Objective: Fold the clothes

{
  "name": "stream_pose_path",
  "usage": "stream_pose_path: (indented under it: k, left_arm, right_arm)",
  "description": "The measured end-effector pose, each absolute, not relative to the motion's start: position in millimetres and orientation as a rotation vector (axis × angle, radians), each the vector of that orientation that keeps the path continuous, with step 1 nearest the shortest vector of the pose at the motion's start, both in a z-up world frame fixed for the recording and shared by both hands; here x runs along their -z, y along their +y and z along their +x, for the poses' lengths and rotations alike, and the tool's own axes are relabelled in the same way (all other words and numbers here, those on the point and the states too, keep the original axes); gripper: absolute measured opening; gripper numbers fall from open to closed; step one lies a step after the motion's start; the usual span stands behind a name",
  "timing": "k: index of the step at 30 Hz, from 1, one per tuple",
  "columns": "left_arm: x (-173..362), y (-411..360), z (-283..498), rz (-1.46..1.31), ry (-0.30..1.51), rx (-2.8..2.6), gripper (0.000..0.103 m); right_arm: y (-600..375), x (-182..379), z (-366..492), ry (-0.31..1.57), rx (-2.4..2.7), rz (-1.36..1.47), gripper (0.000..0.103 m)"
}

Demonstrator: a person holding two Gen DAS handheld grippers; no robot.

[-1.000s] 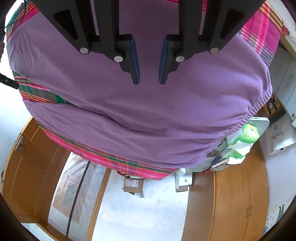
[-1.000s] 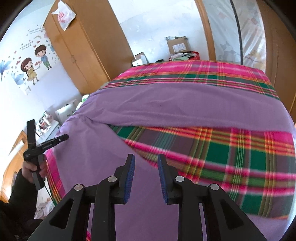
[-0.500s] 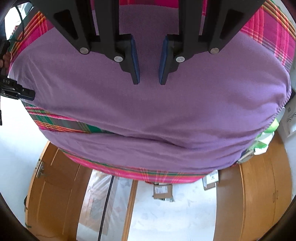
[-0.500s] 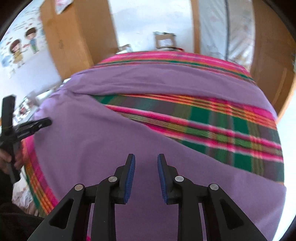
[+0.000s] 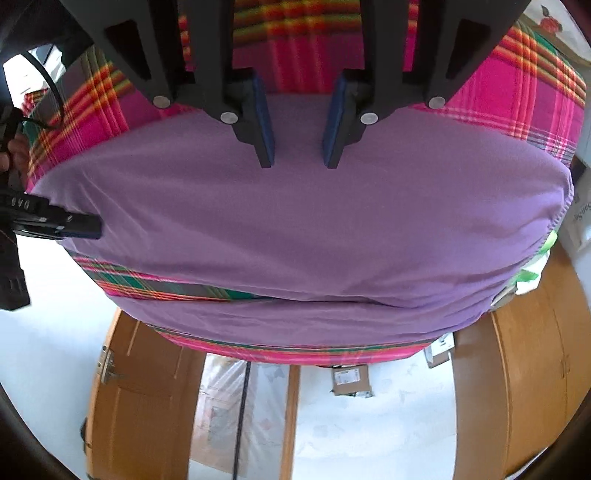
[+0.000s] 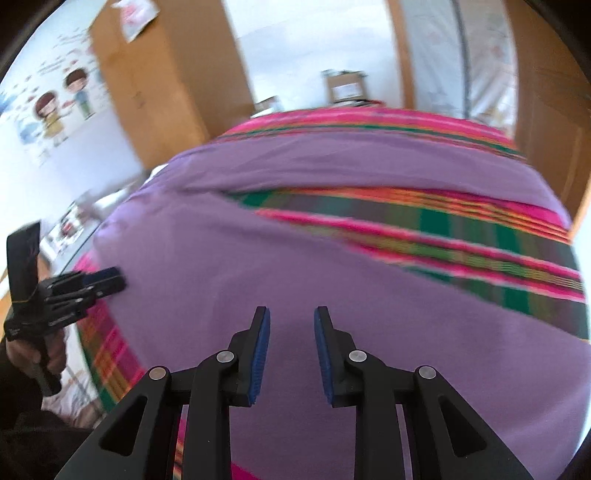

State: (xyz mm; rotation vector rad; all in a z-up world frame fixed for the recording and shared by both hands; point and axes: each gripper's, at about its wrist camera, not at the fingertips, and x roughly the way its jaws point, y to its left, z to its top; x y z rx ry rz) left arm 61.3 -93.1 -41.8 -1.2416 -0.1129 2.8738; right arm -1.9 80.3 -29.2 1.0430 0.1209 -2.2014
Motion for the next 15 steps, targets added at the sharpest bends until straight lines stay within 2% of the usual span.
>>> stream_pose_path:
  k: [3,10,15]
  left_arm:
    - [39.5,-92.1,64.2,-1.244,-0.132,-2.846,0.028]
    - [18.4,-109.2,27.2,-1.173,-0.110,-2.918,0.028]
    - [27.1,-122.7,2.0,-1.208,-0.182,-2.932,0.028]
  right_arm:
    - [58.5,35.1,11.2,0.192,2.136,1.030,0.028]
    - [38.5,18.2,-6.7,0.162,2.115,1.002,0.028]
    - [18.6,0.1,-33.5,0.148,2.102,0.981,0.028]
